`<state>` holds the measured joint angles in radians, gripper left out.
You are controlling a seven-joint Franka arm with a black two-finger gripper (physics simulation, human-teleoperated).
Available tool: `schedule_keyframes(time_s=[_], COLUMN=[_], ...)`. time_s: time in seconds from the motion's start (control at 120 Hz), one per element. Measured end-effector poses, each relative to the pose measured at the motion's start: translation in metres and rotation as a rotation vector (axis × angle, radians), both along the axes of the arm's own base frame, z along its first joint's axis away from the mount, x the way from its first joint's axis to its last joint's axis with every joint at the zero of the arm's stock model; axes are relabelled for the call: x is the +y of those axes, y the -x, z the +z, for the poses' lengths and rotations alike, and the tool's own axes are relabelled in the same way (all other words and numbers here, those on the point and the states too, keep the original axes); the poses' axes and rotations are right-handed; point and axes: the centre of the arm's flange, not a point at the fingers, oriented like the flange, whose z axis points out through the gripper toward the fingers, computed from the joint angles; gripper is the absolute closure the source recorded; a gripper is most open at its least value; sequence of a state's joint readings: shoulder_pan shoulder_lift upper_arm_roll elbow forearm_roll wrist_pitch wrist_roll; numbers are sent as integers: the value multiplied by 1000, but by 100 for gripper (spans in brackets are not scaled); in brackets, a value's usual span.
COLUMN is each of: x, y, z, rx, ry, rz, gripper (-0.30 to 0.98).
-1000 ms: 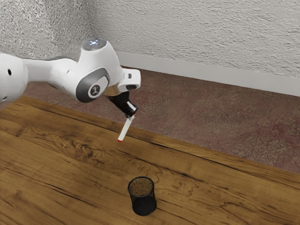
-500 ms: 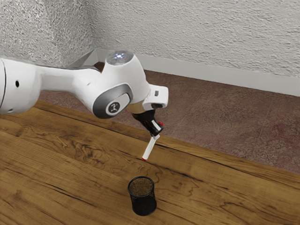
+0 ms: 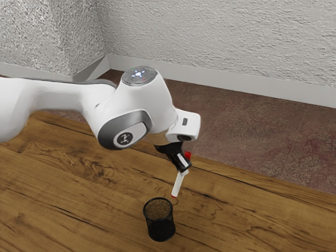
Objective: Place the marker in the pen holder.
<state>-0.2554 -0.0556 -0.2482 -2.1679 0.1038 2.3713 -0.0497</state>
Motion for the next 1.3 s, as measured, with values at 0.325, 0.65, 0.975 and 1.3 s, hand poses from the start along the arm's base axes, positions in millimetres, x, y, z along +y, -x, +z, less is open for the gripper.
schedule_keyframes(time_s=[0.325, 0.65, 0.975, 1.3], x=[54, 29, 37, 41], y=[-4, 25, 40, 47], z=[1, -15, -49, -63], rx=[34, 69, 134, 172], ry=[-27, -55, -87, -86], rz=[134, 104, 139, 165], gripper=[79, 79, 79, 34])
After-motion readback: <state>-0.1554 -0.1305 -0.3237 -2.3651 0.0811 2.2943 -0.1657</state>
